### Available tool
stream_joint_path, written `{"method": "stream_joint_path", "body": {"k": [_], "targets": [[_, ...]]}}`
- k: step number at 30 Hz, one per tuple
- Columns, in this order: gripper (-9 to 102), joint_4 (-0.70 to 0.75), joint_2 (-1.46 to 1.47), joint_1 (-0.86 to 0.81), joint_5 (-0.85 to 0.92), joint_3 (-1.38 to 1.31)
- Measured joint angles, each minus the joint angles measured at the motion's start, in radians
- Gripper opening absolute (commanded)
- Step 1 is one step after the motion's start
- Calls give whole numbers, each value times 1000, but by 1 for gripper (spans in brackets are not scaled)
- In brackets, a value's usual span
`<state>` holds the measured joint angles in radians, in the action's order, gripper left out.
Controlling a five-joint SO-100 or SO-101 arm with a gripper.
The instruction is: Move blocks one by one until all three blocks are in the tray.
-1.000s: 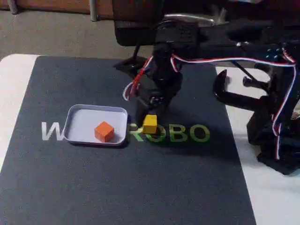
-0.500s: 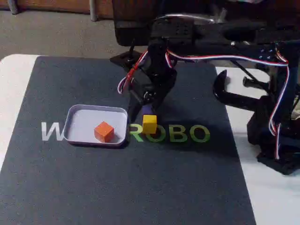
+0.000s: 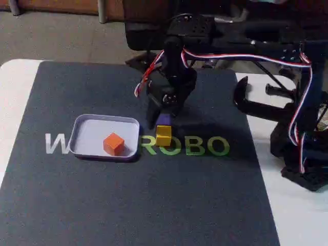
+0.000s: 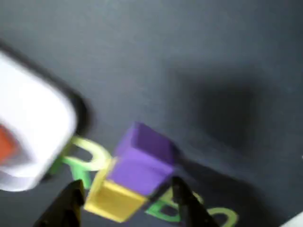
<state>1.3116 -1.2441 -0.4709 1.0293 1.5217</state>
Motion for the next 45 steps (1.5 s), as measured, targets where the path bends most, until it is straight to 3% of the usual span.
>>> {"method": "stream_joint_path", "body": {"k": [26,34,38,45], "targets": [[18,-46,35,-35,51,14],[9,-48,43,-37,54,14],[-7,-44,43,-38,63,14],[-8,-49,44,-26,57,14]]}}
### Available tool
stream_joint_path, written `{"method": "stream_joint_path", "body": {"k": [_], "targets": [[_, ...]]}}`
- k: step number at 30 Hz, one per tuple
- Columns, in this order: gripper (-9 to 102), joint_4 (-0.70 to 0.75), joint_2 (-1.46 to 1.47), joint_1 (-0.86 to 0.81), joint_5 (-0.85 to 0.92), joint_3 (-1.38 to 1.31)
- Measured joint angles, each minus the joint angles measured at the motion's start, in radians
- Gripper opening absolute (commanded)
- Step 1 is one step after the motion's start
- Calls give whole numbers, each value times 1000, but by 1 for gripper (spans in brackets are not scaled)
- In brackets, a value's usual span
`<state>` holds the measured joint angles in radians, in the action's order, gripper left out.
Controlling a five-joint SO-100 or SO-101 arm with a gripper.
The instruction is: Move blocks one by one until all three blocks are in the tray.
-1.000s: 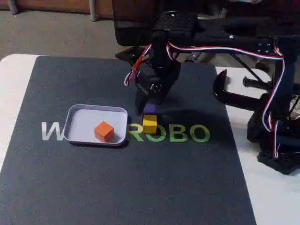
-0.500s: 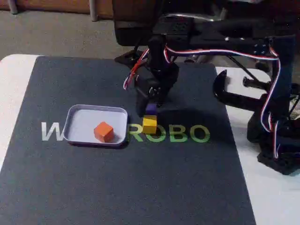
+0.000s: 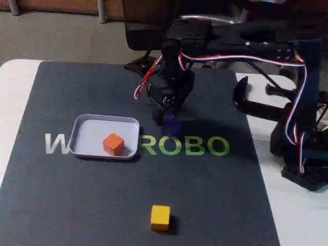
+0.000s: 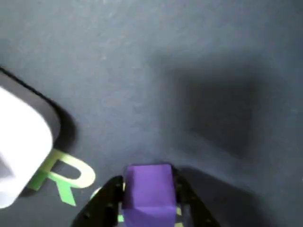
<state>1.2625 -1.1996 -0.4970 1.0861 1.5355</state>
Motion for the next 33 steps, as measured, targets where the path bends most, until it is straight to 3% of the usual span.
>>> {"method": "stream_joint_path", "body": {"k": [11,22,33], "targets": [[-8,5,-17,40,-66,-38],[-8,15,60,86,-265,-362],[-8,63,273,103,-325,-634]]}}
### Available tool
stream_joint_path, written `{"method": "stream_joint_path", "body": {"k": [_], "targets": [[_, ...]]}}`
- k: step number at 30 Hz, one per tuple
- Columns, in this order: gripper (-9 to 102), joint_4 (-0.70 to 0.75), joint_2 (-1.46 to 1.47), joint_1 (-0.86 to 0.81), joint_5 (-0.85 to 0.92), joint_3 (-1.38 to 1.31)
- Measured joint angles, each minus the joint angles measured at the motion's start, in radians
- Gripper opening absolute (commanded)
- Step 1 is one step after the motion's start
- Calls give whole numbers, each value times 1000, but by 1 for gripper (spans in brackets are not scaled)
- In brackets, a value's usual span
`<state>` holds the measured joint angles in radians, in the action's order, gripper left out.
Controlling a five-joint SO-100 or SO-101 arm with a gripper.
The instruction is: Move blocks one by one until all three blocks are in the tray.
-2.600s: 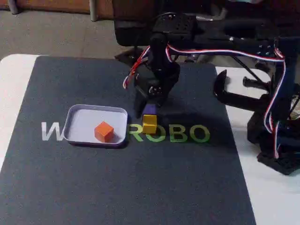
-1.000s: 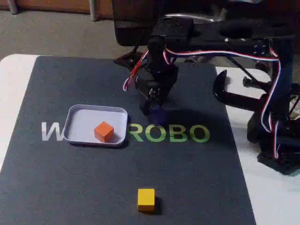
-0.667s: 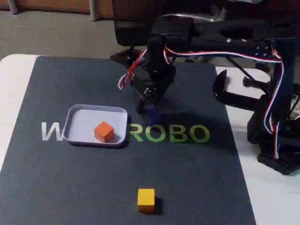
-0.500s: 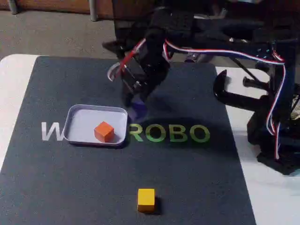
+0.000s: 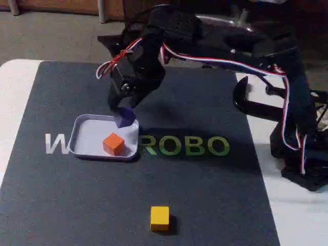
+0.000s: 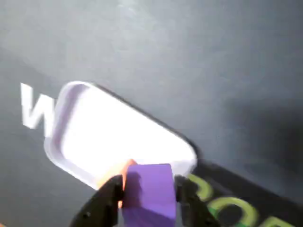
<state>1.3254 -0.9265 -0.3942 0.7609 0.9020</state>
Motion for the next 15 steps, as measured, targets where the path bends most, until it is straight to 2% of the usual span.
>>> {"method": "stream_joint_path", "body": {"k": [5,9,11,15], "targets": [[-8,135,201,-3,-12,-278],[-8,324,489,-6,-15,-716],[-8,354,583,-8,-8,-893],[-8,374,634,-20,6,-999]]}}
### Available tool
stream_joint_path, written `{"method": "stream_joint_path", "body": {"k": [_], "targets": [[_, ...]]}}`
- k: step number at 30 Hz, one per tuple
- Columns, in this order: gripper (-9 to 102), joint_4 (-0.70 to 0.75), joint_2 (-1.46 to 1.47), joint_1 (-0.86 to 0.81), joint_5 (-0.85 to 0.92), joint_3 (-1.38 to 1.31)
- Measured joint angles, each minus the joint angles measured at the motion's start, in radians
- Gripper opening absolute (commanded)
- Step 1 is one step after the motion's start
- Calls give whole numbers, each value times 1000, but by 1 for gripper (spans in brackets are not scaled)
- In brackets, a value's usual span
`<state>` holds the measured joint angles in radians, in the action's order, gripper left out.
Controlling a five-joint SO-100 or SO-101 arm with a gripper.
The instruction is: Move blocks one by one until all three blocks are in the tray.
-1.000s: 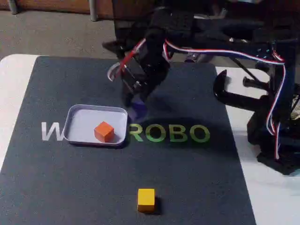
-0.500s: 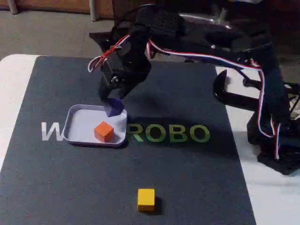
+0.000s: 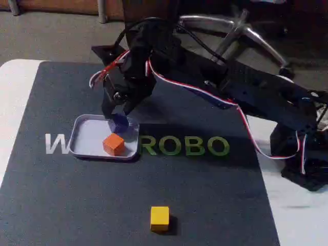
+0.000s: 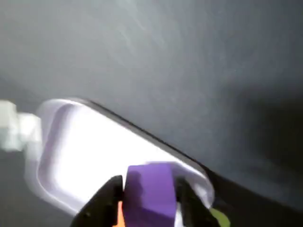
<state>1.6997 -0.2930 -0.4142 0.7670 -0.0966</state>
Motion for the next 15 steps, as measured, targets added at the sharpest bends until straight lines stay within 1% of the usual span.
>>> {"method": "stream_joint_path", "body": {"k": [1,3,4,7,10,15], "targets": [[-7,2,8,-3,2,-3],[-3,3,8,-8,3,-9],[0,3,6,-9,3,-12],[16,3,6,-9,11,-17],[20,3,6,-8,20,-17],[20,3,6,-8,34,-17]]}}
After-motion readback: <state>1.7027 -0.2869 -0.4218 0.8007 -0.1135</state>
